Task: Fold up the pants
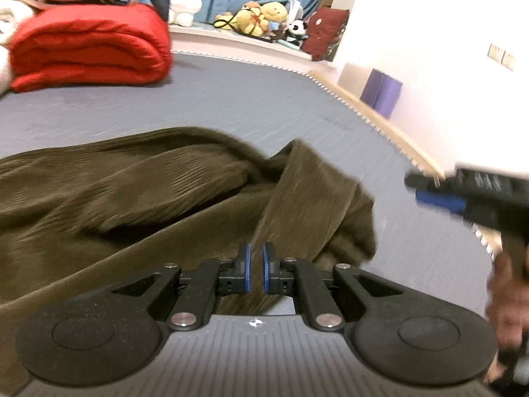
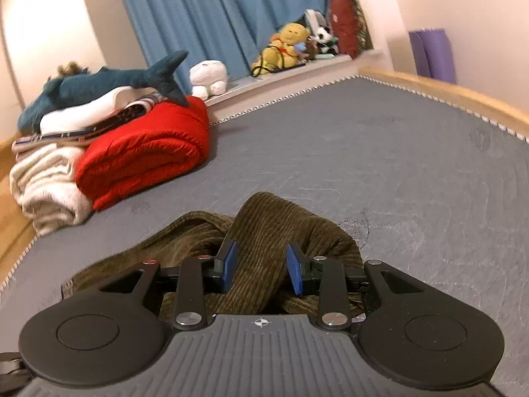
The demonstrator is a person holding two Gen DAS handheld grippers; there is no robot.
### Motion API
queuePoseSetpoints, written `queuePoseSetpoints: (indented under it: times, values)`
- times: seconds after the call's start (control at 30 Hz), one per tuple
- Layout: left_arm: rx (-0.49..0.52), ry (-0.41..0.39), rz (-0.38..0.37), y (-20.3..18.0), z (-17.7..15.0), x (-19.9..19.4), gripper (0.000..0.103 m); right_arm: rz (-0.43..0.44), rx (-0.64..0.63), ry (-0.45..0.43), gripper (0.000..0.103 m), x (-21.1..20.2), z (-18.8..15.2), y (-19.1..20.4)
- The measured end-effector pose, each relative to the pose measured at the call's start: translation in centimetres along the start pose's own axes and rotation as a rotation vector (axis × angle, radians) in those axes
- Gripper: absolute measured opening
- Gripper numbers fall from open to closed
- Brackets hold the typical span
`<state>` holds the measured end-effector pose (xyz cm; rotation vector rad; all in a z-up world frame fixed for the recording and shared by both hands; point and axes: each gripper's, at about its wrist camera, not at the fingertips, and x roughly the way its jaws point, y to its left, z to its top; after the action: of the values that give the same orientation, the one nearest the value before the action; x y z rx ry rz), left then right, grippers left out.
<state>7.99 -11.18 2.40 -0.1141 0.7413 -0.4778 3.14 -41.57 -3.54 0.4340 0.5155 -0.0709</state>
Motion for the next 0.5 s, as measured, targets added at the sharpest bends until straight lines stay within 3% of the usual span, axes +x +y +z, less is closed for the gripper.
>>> queuePoseSetpoints:
  times: [0.17, 0.23, 0.3, 0.47, 0.5]
  values:
    - [-0.001, -0.023, -0.024, -2.5, 3.8, 6.7, 0.015, -0.025, 0.147, 0.006, 0.037, -0.9, 2.1, -2.8]
    - [-0.038, -0.007, -0.028, -2.5, 4.9, 9.5, 0.036, -0.043, 0.19, -0.003, 0.04, -1.2, 2.7, -4.0]
    - [-0.078, 0.012, -0.042, -2.3, 5.5, 12.0, 0.043, -0.062, 0.23, -0.016, 0.041, -1.8, 3.3, -5.2]
    - [-0.15, 0.075, -0.11, -1.2, 5.6, 15.9, 0.043, -0.091, 0.279, -0.033, 0.042, -2.9, 4.1, -7.5]
    - [-0.152, 0.081, -0.12, -0.9, 5.4, 15.9, 0.034, -0.098, 0.285, -0.034, 0.044, -3.0, 4.2, -7.8]
